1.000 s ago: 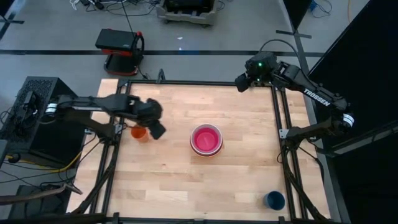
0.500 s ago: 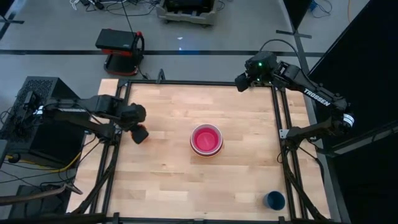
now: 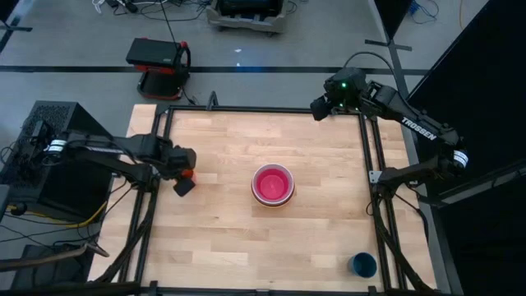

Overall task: Nest bowls inside each other
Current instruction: Put the orange cup to the left side of the stacked bowls

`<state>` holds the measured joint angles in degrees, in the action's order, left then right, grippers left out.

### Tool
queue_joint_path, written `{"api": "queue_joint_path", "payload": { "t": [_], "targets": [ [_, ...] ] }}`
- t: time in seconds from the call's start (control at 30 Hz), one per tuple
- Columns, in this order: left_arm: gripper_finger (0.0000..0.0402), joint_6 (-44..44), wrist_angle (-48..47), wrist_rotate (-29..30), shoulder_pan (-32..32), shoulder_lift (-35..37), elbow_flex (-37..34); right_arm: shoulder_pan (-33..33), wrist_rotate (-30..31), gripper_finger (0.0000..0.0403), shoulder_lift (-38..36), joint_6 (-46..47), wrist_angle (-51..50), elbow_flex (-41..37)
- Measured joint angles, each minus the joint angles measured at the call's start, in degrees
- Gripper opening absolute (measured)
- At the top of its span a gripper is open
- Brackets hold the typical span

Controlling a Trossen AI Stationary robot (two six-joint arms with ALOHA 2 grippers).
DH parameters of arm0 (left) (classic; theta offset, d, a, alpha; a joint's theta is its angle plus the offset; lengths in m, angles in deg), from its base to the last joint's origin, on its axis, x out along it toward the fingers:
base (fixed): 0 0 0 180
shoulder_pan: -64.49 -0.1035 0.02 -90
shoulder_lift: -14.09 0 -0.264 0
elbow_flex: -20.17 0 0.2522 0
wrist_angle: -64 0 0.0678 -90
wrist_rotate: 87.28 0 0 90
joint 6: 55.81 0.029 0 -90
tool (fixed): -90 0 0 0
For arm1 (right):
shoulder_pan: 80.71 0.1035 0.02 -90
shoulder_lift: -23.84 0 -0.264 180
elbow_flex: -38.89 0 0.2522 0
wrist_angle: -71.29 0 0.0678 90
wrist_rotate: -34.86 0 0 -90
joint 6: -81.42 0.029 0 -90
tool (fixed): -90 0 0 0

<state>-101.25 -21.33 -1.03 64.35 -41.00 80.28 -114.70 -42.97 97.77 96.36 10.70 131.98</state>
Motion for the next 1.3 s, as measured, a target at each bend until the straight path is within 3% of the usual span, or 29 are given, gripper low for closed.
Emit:
{"api": "queue_joint_path", "payload": {
  "t": [0.33, 0.97, 1.3],
  "targets": [
    [0.0232, 0.2, 8.6, 0.5, 0.0, 0.0, -5.8, 0.0, 0.0, 0.0215, 0.0, 0.4, 0.0, 0.0],
    [0.0004, 5.3, 14.8, 2.9, 0.0, -0.4, -1.4, 0.0, 0.0, 0.0199, 0.0, 2.5, 0.0, 0.0],
    [0.0, 32.2, 13.7, 3.2, 1.4, -11.2, 16.7, -0.3, 0.0, 0.0192, 0.0, 3.2, 0.0, 0.0]
  ]
}}
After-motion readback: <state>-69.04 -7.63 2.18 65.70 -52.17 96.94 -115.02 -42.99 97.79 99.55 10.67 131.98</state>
